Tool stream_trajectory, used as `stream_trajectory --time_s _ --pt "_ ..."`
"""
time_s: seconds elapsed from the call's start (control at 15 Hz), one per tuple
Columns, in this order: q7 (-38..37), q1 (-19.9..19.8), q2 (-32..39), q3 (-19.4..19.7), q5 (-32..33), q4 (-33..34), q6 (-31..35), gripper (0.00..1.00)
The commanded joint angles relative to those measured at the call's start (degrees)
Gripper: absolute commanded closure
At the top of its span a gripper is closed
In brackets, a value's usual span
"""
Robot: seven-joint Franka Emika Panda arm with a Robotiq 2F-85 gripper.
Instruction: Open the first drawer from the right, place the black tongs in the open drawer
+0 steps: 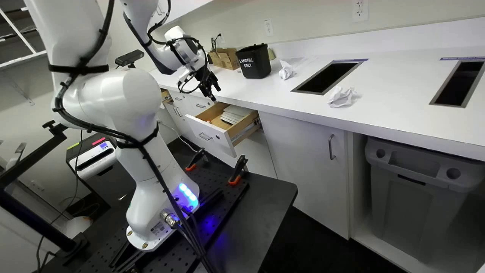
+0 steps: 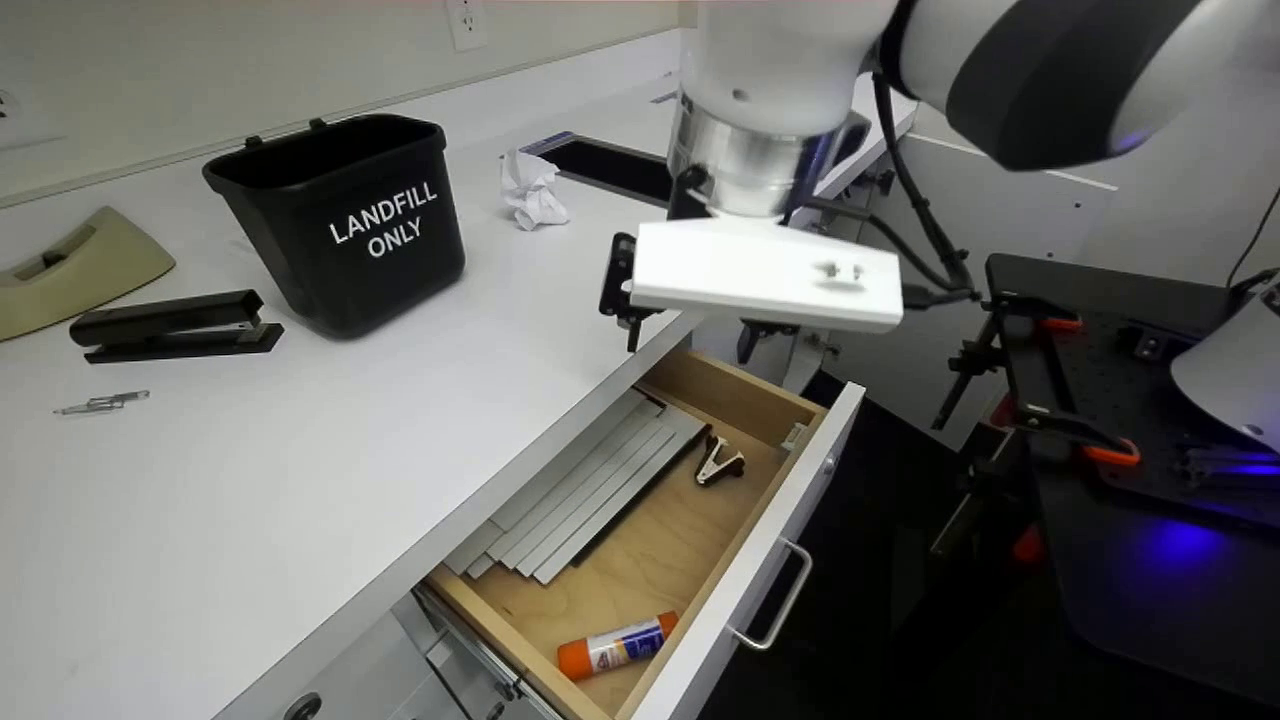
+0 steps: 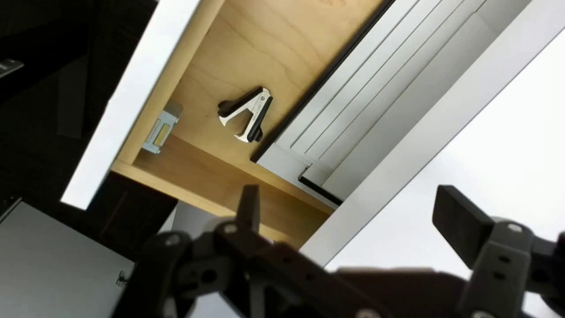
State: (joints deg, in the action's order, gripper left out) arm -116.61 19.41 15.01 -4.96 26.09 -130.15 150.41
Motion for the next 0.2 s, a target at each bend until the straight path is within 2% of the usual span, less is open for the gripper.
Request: stream_trajectory --time_s 0.0,0.13 --pt "11.0 -2.8 -6.0 -2.2 -8.3 -2.1 -4.3 0.00" --pt "14.4 -3.0 -7.3 -1.9 -10.1 -1.6 -5.9 0.00"
